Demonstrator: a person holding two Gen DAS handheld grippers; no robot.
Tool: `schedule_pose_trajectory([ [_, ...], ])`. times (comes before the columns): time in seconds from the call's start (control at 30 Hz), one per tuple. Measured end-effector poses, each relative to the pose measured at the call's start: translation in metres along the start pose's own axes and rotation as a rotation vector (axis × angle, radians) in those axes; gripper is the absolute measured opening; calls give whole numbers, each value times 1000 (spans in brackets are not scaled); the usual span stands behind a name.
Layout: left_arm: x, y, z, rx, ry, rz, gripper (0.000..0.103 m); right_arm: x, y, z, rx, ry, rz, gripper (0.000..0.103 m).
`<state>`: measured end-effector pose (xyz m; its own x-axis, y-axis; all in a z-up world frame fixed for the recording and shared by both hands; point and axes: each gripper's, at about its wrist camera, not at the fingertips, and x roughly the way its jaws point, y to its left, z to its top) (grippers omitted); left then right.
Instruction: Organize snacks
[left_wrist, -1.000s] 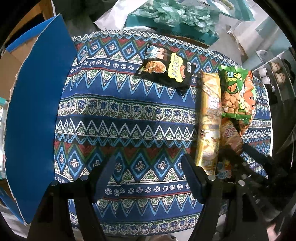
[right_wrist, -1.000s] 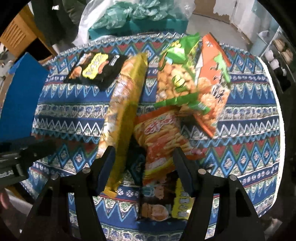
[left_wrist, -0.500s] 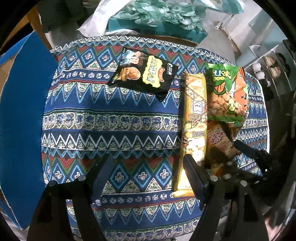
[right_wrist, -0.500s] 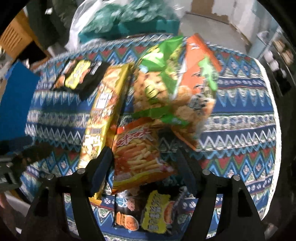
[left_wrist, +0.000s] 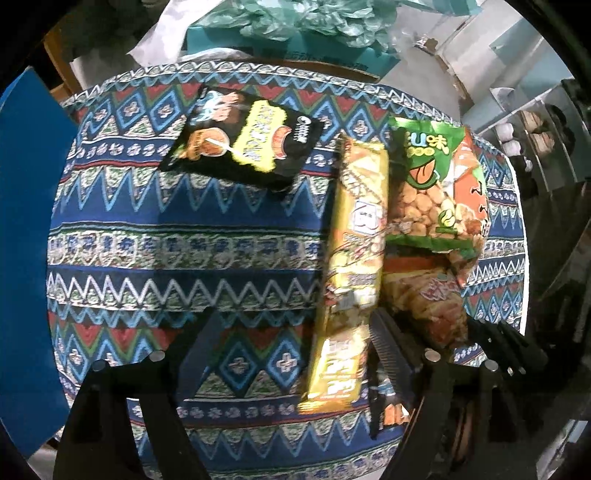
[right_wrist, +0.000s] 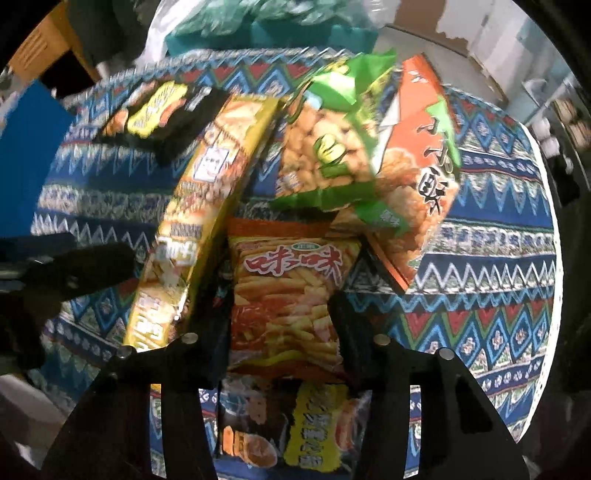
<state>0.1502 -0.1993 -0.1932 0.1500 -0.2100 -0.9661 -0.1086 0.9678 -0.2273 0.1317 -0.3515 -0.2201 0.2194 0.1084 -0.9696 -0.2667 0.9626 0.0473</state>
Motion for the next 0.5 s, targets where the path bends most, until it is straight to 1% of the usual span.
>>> schedule_pose_trajectory([
  [0.17, 13, -19, 5, 5, 11, -8, 83, -20, -25, -4, 85, -25, 26, 48],
  [0.3, 22, -28, 3, 17, 15, 14, 83, -33, -52, -9, 154, -44, 47, 48],
  [0.4, 31, -38, 5, 35, 18, 32, 83, -38, -62, -13, 183, -54, 47, 48],
  [0.5, 42, -48, 6, 64, 22, 65, 83, -44, -71, -17, 196, -58, 50, 48],
])
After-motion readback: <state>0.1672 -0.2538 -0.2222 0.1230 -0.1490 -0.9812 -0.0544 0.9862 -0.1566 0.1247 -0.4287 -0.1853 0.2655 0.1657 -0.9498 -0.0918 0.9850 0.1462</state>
